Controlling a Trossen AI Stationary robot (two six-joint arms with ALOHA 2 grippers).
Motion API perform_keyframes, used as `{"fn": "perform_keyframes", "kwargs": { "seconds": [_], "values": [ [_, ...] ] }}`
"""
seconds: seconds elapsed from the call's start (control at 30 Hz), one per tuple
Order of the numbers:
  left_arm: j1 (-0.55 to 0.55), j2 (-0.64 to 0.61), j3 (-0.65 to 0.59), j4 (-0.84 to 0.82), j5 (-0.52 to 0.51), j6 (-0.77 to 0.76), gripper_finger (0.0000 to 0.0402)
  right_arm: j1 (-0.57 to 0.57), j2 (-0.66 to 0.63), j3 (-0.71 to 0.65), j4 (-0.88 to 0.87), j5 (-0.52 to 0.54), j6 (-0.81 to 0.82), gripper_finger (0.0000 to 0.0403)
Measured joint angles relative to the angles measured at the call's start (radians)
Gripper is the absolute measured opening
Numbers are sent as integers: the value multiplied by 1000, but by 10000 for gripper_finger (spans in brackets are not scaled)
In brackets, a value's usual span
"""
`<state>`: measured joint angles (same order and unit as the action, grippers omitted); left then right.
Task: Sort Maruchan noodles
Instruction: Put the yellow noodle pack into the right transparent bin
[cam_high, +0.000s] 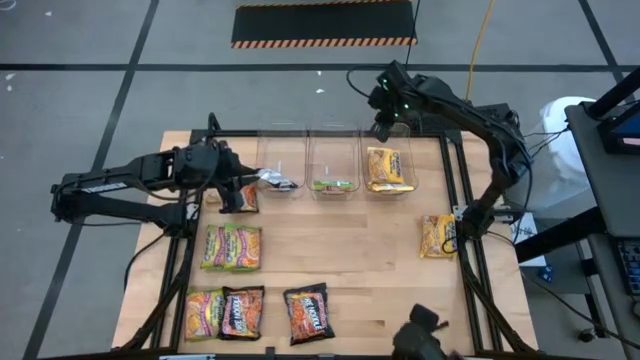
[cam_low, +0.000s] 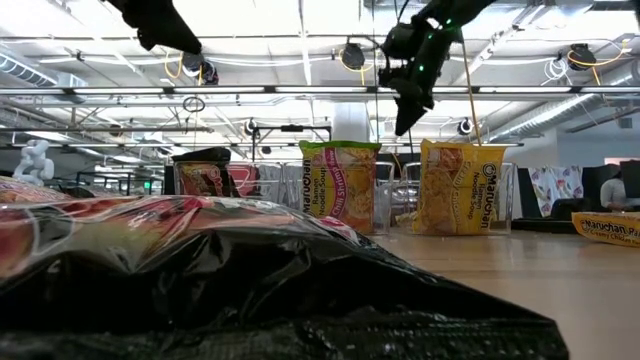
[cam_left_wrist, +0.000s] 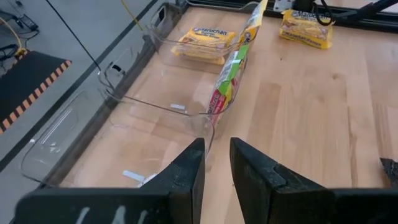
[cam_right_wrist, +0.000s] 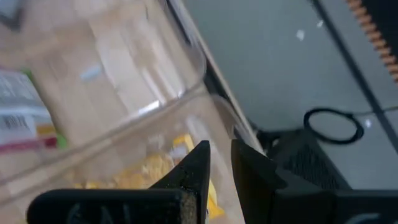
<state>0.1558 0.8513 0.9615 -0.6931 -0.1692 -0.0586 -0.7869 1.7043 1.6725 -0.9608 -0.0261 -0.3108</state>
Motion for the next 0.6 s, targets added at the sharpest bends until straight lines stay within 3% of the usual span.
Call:
{"fn": "perform_keyframes", "kwargs": {
  "seconds": [0.23, 0.6],
  "values": [
    [0, -2, -1, -10, 0, 2, 83, -29, 131, 84, -96, 0, -53, 59],
    [0, -2, -1, -11, 1, -23, 83, -27, 224, 87, -261, -3, -130, 59]
  ]
}}
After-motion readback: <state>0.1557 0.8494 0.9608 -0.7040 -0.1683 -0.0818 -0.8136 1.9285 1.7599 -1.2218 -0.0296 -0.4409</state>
